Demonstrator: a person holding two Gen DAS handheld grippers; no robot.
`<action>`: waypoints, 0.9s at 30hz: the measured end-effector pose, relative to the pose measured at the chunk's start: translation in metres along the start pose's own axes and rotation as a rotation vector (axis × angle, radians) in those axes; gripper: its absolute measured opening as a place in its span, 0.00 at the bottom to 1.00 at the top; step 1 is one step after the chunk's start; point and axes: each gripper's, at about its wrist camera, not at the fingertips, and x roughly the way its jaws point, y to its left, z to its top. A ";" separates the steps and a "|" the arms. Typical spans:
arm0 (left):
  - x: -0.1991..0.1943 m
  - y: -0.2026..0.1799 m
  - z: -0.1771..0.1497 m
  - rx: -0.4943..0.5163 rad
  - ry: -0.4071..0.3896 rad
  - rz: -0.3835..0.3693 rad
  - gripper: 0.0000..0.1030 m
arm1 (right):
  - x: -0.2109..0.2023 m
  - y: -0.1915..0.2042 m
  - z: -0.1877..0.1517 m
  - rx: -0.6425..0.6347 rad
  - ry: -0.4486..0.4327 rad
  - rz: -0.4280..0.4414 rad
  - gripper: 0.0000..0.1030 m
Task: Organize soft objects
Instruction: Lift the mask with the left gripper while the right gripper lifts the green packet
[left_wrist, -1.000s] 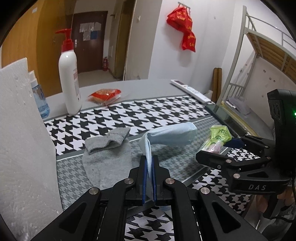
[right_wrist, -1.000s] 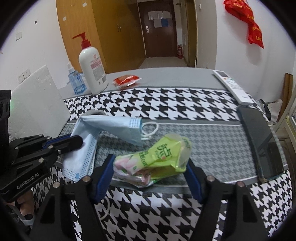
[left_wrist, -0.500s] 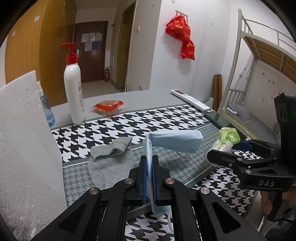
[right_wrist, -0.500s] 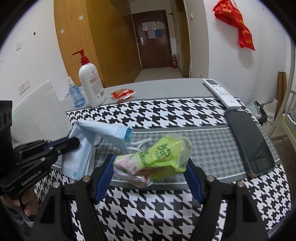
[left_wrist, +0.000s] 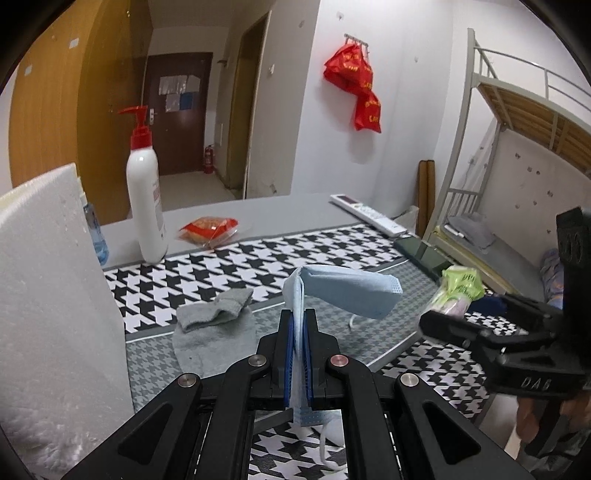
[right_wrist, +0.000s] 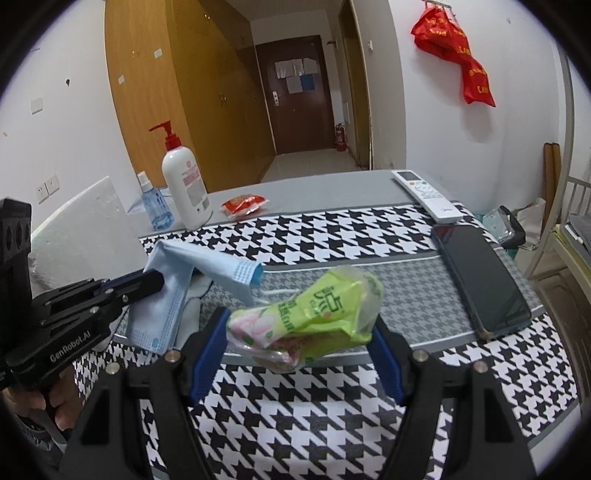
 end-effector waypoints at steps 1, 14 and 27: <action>-0.002 -0.002 0.000 0.008 -0.006 0.000 0.05 | -0.002 0.001 -0.001 0.001 -0.003 -0.003 0.74; -0.031 -0.004 0.006 0.037 -0.059 -0.039 0.05 | -0.027 0.017 -0.004 0.011 -0.060 -0.054 0.74; -0.064 0.007 0.006 0.063 -0.118 -0.046 0.05 | -0.058 0.053 -0.011 0.031 -0.109 -0.112 0.74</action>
